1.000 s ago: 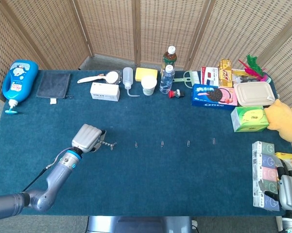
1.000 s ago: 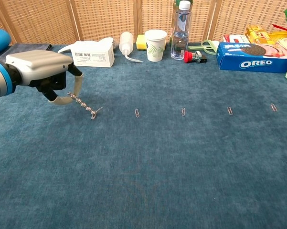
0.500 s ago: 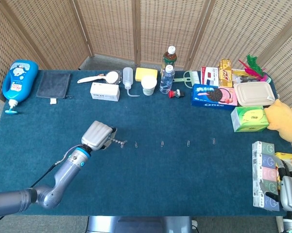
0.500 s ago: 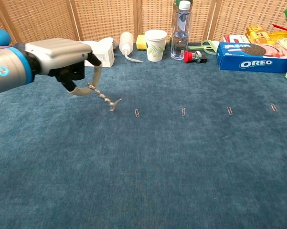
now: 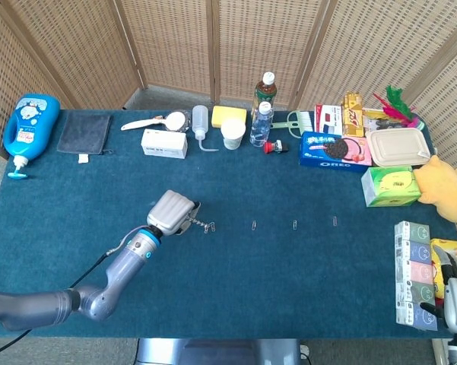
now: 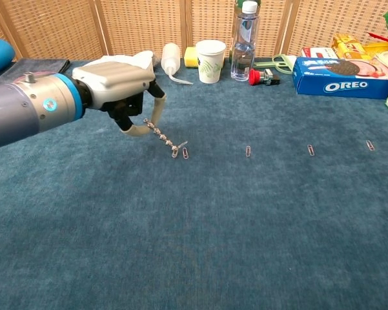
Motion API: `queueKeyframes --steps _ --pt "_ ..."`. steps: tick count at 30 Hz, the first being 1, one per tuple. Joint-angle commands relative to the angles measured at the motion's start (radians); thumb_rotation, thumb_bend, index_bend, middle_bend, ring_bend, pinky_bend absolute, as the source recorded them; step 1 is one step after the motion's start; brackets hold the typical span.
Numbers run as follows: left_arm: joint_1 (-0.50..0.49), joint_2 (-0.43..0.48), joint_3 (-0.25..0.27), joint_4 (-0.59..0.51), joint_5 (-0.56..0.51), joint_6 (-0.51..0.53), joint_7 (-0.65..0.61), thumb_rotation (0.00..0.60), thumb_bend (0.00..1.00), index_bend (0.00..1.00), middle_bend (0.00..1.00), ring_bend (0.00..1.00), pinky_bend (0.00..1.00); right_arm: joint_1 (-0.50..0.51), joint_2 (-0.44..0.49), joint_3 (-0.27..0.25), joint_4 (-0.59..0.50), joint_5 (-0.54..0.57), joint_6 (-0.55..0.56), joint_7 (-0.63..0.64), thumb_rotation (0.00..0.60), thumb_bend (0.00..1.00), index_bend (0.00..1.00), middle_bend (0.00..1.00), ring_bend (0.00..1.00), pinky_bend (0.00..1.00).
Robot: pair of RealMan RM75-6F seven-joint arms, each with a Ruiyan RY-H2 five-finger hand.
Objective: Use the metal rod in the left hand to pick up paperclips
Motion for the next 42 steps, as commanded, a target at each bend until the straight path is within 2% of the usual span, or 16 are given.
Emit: queueKeyframes --steps 1,20,31,42 --pt "-0.008 -0.011 -0.001 0.011 -0.003 -0.004 -0.001 0.6 0.67 0.63 1.0 1.0 1.0 -0.002 0.001 0.0 0.0 0.001 0.002 0.001 0.6 0.27 0.09 0.21 0.15 0.27" --pt "-0.041 -0.048 -0.004 0.052 -0.021 -0.008 -0.016 0.6 0.67 0.63 1.0 1.0 1.0 -0.013 0.007 0.003 -0.003 0.008 0.006 0.007 0.6 0.27 0.09 0.21 0.15 0.27" --pt "0.011 0.063 -0.014 -0.005 -0.004 0.051 -0.084 0.6 0.67 0.63 1.0 1.0 1.0 -0.001 0.003 0.007 -0.003 0.003 -0.009 0.0 0.6 0.27 0.09 0.21 0.15 0.27" --pt "0.059 0.124 -0.013 0.07 -0.037 0.049 -0.156 0.6 0.67 0.63 1.0 1.0 1.0 0.012 -0.006 0.008 -0.016 0.006 -0.026 -0.031 0.6 0.27 0.09 0.22 0.15 0.27"
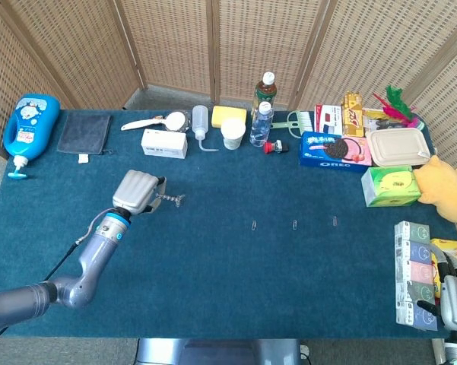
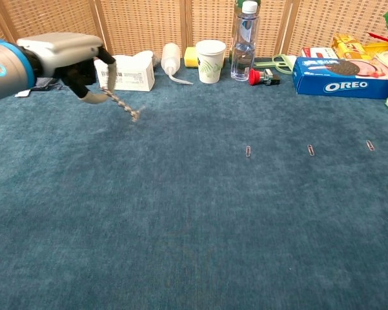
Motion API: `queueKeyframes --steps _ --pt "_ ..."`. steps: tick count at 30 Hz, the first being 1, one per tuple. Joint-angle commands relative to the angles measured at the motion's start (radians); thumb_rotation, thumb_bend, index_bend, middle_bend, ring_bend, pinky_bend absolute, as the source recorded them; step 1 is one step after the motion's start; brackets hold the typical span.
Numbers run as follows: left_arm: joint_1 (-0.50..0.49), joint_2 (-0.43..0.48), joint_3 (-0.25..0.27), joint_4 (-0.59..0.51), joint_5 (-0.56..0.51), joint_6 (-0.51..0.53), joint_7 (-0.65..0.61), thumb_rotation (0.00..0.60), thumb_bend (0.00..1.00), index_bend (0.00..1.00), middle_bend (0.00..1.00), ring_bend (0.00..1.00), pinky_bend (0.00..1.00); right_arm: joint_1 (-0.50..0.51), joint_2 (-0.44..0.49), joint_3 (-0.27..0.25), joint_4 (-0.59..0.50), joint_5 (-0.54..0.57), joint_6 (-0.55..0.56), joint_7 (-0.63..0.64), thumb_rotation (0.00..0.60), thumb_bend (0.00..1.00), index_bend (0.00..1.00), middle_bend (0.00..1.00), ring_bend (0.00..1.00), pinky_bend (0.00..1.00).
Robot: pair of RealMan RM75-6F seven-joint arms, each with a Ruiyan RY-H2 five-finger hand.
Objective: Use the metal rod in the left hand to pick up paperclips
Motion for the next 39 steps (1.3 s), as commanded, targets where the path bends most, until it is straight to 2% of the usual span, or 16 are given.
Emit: queueKeyframes --steps 1,8,10,14,17,20,22,27,30,33,39 --pt "0.006 0.006 -0.002 0.026 -0.007 -0.006 -0.013 0.6 0.67 0.63 1.0 1.0 1.0 0.003 -0.002 0.0 -0.003 0.001 -0.004 -0.007 0.6 0.27 0.09 0.22 0.15 0.27" --pt "0.004 -0.004 -0.011 0.071 -0.009 -0.017 -0.035 0.6 0.66 0.63 1.0 1.0 1.0 0.007 0.0 0.002 -0.014 0.003 -0.005 -0.022 0.6 0.27 0.09 0.22 0.15 0.27" --pt "0.004 -0.016 -0.016 0.082 0.0 -0.015 -0.052 0.6 0.63 0.61 1.0 1.0 1.0 0.007 0.0 0.001 -0.018 0.004 -0.008 -0.017 0.6 0.27 0.09 0.22 0.15 0.27" --pt "0.005 -0.027 -0.014 0.093 0.02 -0.011 -0.066 0.6 0.57 0.5 0.97 1.0 1.0 0.004 0.003 -0.002 -0.02 0.001 -0.007 0.008 0.6 0.27 0.09 0.22 0.15 0.27" --pt "0.007 -0.028 -0.012 0.094 0.029 -0.011 -0.073 0.6 0.53 0.4 0.88 0.99 1.0 0.002 0.004 -0.002 -0.017 0.002 -0.004 0.008 0.6 0.27 0.09 0.22 0.15 0.27" --pt "0.01 -0.021 -0.007 0.085 0.032 -0.018 -0.073 0.6 0.47 0.28 0.71 0.85 1.0 0.001 0.006 -0.001 -0.017 0.001 -0.002 0.011 0.6 0.27 0.09 0.22 0.15 0.27" --pt "0.013 -0.013 -0.003 0.076 0.036 -0.017 -0.069 0.6 0.44 0.22 0.58 0.72 1.0 0.002 0.007 0.0 -0.017 -0.001 -0.001 0.012 0.6 0.27 0.09 0.22 0.15 0.27" --pt "0.032 0.017 -0.002 0.04 0.049 0.005 -0.08 0.6 0.41 0.15 0.4 0.55 0.92 0.006 0.006 0.001 -0.015 -0.005 -0.003 0.014 0.6 0.27 0.09 0.22 0.15 0.27" --pt "0.064 0.06 0.003 -0.014 0.075 0.05 -0.096 0.6 0.41 0.13 0.35 0.49 0.88 0.013 0.005 0.003 -0.014 -0.009 -0.007 0.011 0.6 0.27 0.09 0.22 0.15 0.27" --pt "0.113 0.126 0.023 -0.1 0.109 0.096 -0.123 0.6 0.41 0.13 0.31 0.43 0.77 0.024 0.006 0.007 -0.018 -0.013 -0.015 0.001 0.6 0.27 0.09 0.22 0.15 0.27" --pt "0.256 0.258 0.095 -0.253 0.172 0.232 -0.168 0.567 0.41 0.13 0.26 0.31 0.58 0.063 0.008 0.017 -0.041 -0.029 -0.043 -0.041 0.6 0.27 0.09 0.21 0.14 0.23"
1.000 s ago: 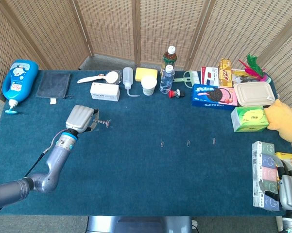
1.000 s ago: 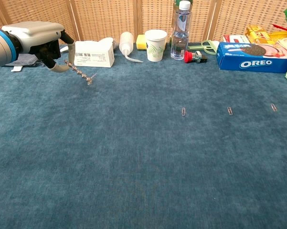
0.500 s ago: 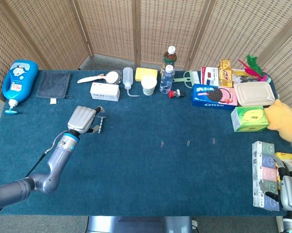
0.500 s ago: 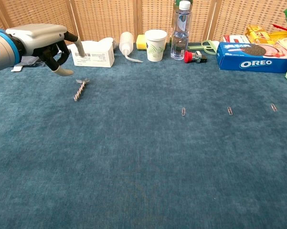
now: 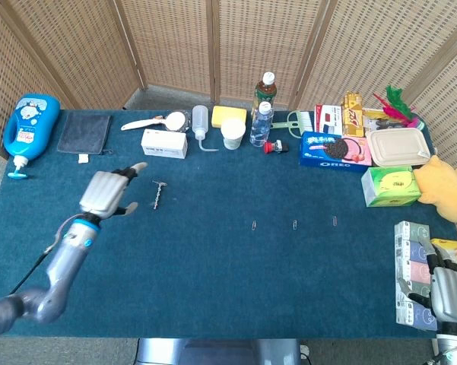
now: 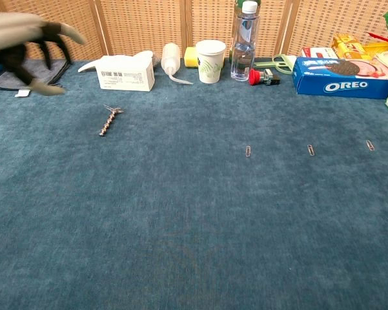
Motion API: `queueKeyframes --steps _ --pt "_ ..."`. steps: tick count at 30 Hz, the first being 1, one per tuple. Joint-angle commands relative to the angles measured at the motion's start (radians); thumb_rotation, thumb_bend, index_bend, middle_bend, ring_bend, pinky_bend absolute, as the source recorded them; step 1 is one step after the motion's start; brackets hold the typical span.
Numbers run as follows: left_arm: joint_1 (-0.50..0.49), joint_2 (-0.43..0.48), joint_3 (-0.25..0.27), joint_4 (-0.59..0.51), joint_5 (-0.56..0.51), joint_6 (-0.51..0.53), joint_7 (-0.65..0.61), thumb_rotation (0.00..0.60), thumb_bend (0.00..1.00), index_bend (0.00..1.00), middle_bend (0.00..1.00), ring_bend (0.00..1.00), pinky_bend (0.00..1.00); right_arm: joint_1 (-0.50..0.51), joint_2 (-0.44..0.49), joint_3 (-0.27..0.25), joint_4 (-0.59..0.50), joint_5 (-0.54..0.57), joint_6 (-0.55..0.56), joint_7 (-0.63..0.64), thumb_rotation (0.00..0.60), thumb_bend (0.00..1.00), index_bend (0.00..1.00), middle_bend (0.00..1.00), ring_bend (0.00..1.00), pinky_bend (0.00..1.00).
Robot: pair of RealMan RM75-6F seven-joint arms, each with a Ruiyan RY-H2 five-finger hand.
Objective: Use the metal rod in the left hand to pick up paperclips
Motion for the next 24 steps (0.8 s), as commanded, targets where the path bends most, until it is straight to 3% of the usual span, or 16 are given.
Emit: queueKeyframes --steps 1,9,16,24 --pt "0.113 0.088 0.061 -0.099 0.056 0.109 -0.052 0.552 0.41 0.13 0.25 0.3 0.56 0.022 0.0 0.006 -0.015 -0.007 -0.019 -0.027 0.6 0.27 0.09 0.21 0.13 0.22" --pt "0.31 0.142 0.176 -0.148 0.178 0.296 -0.138 0.532 0.41 0.13 0.23 0.26 0.52 0.069 -0.007 0.005 -0.064 -0.042 -0.044 -0.108 0.6 0.27 0.07 0.14 0.06 0.17" --pt "0.508 0.144 0.26 -0.103 0.301 0.509 -0.237 0.52 0.41 0.15 0.23 0.26 0.52 0.09 -0.024 -0.004 -0.091 -0.109 -0.011 -0.197 0.6 0.27 0.05 0.05 0.0 0.11" --pt "0.65 0.123 0.289 -0.057 0.355 0.641 -0.273 0.548 0.41 0.16 0.23 0.27 0.49 0.089 -0.038 -0.015 -0.089 -0.133 0.017 -0.223 0.6 0.27 0.04 0.0 0.0 0.09"
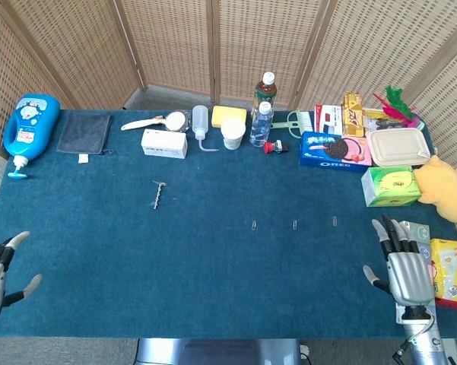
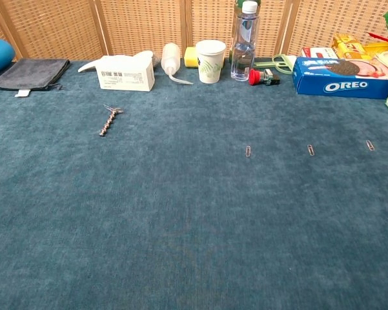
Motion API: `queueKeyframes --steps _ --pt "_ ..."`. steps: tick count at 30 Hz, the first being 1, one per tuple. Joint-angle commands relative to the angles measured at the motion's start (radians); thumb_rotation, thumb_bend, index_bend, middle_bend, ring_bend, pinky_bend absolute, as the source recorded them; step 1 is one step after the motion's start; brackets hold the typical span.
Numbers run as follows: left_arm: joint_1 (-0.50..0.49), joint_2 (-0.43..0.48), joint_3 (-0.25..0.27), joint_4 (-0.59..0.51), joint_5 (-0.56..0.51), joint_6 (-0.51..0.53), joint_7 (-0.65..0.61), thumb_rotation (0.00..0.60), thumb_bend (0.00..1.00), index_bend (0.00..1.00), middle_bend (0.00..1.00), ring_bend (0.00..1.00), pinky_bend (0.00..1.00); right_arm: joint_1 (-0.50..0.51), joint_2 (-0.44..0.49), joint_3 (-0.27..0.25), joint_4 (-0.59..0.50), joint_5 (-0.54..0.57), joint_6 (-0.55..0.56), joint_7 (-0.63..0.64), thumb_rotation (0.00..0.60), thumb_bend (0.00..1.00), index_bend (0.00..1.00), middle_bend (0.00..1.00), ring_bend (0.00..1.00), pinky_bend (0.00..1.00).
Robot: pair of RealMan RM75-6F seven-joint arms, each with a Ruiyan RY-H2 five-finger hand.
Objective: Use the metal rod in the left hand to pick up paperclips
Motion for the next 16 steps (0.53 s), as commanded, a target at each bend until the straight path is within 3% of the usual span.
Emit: queueKeyframes --steps 1,16 --pt "0.051 -0.013 0.01 0.024 0.023 0.047 -0.019 0.549 0.41 0.16 0.23 0.27 0.49 -0.001 -0.001 -0.005 -0.002 -0.003 0.003 -0.002 0.6 0.27 0.04 0.0 0.0 0.09" --pt "0.059 -0.006 -0.045 -0.064 0.09 0.017 0.074 0.557 0.41 0.17 0.22 0.26 0.49 0.0 0.0 -0.014 0.021 0.025 -0.011 0.025 0.6 0.27 0.04 0.0 0.0 0.09"
